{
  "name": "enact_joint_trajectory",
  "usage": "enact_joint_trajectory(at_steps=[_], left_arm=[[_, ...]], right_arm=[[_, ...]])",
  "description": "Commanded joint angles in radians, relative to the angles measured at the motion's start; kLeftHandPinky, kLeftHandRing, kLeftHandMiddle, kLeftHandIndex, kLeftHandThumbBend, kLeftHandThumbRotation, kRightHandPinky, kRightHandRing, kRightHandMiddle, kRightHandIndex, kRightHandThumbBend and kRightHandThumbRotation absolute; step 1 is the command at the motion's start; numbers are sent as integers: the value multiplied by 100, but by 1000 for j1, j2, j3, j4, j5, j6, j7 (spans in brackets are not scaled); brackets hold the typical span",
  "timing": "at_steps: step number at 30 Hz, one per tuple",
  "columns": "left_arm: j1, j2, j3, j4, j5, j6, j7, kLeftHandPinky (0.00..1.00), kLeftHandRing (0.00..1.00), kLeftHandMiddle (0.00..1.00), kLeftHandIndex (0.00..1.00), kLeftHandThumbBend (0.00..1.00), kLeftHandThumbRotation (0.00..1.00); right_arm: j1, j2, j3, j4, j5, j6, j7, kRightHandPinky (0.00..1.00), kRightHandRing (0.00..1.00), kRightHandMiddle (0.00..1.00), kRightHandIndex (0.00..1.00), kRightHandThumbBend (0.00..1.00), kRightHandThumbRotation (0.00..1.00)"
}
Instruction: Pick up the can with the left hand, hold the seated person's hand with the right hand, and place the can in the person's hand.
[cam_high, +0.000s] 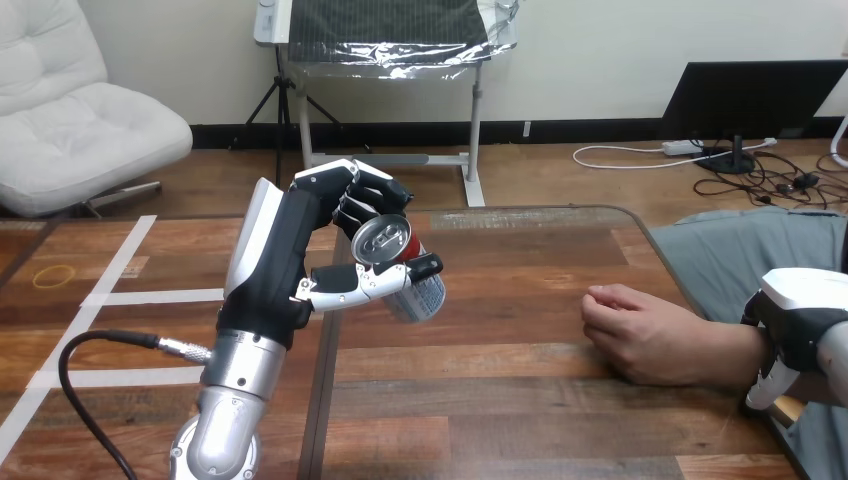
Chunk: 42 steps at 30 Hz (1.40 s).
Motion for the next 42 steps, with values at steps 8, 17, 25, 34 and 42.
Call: enact_joint_trajectory(at_steps=[8,17,25,34,42], left_arm=[[-43,8,18,-59,-14,-11,10,38,43,49,51,63,0],[-49,2,15,-56,-27,0,-2,38,42,49,51,63,0],[-53,-8,10,-62,-42,25,-20,38,42,49,51,63,0],[-68,-15,-1,-57,-30,38,-22,36,41,48,50,63,0],[-81,-23,-12,-48,-26,42,-27,35,40,47,50,64,0]], right_arm=[[-4,42,5,12,48,-6,-23,31,40,49,53,71,0],[20,28,-12,-30,72,-18,-46,30,39,48,52,72,0],[44,3,-31,-88,97,-26,-49,31,39,48,52,73,0],[81,-27,-61,-179,106,-26,-56,35,44,50,52,75,0],[110,-44,-100,-239,123,-44,-78,33,40,47,51,77,0]])
